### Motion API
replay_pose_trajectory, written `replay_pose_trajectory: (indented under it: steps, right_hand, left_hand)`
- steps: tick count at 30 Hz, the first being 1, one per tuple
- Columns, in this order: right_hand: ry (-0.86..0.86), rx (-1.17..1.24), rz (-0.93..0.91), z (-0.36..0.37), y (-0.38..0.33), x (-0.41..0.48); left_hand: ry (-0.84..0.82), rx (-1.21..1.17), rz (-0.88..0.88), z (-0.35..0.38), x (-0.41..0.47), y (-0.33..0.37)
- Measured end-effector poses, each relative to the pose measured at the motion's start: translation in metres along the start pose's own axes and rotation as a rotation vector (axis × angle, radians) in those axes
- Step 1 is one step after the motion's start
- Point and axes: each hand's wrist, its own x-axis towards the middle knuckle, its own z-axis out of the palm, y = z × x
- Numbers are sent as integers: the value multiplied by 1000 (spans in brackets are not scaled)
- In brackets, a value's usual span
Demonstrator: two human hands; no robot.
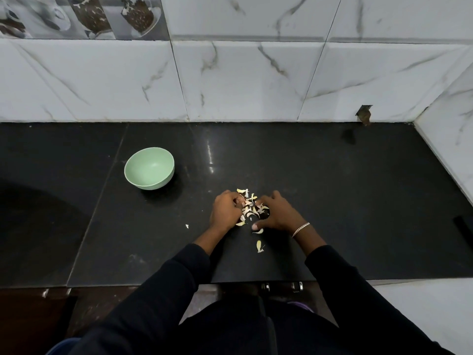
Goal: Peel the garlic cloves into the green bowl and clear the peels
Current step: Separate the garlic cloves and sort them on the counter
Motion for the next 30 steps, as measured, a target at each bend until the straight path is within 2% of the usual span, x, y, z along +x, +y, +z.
replay_pose_trajectory:
  steps: [4,8,12,20,22,27,30]
  right_hand:
    - [-52,-21,-6,3,-5,0]
    - [35,-13,16,3,-12,6]
    - [109,127,102,7,-18,3]
    - [167,548,157,2,-19,-6]
    - [224,579,173,0,-20,-8]
    - [258,382,134,3,-9,-5]
    - [127,204,97,5,-9,-1]
  left_hand:
    - [-82,97,8,-6,-4,-8]
    - [-224,206,51,-9,-7,-8]
    - [-274,242,85,-6,-6,-7]
    - [-161,225,115,-7,-12,1]
    - [-129,205,101,-9,-10,1]
    - [-60,145,117,-12,-7,-1]
    - [-85,141,121,-13,-6,-3]
